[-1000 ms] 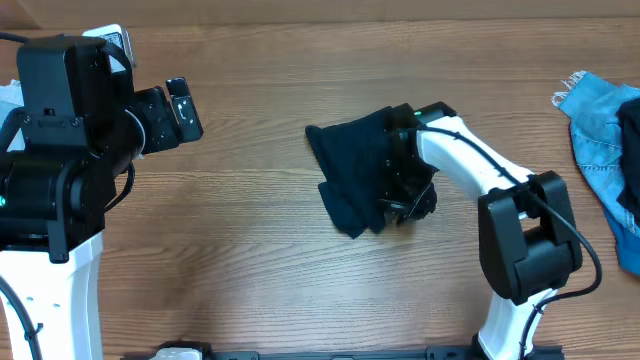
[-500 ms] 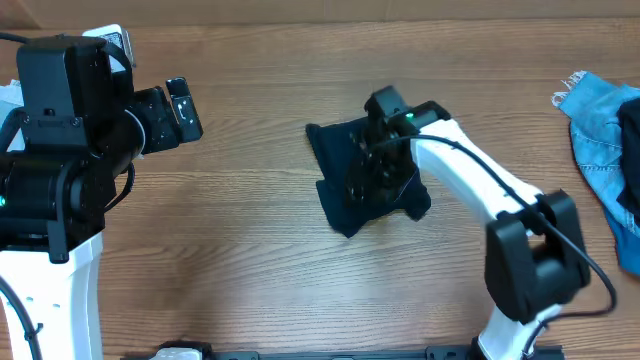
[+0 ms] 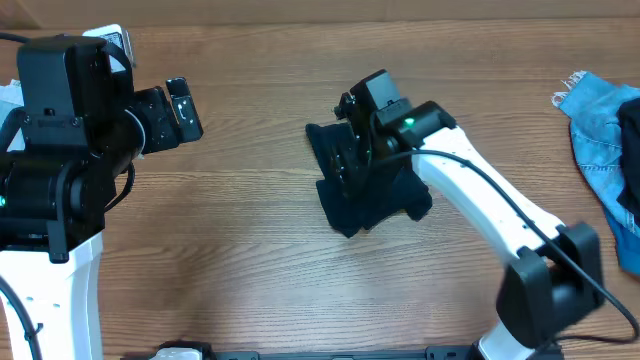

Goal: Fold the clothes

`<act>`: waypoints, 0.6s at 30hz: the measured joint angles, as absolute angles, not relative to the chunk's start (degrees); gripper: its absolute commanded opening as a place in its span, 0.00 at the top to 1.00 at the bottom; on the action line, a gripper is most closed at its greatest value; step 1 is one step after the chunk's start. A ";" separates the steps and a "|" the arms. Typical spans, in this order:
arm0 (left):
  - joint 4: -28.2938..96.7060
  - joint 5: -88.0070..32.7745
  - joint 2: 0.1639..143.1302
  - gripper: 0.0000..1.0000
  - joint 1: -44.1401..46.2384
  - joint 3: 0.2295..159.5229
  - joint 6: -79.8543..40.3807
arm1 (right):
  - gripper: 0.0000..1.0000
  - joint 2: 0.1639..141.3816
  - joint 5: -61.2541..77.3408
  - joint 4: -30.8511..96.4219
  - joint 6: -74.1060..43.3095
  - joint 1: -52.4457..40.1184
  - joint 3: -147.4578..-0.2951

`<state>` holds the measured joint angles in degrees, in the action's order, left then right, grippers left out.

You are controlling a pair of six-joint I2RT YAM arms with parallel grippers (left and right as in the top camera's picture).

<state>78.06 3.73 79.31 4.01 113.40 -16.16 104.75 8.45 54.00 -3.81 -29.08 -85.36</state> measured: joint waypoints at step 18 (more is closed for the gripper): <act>78.08 3.73 79.31 0.00 4.01 113.40 -16.16 | 0.53 115.18 3.81 51.94 -9.23 -34.13 -85.32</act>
<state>78.08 3.73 79.31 4.01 113.40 -16.16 115.18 3.81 51.94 -9.23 -34.13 -85.32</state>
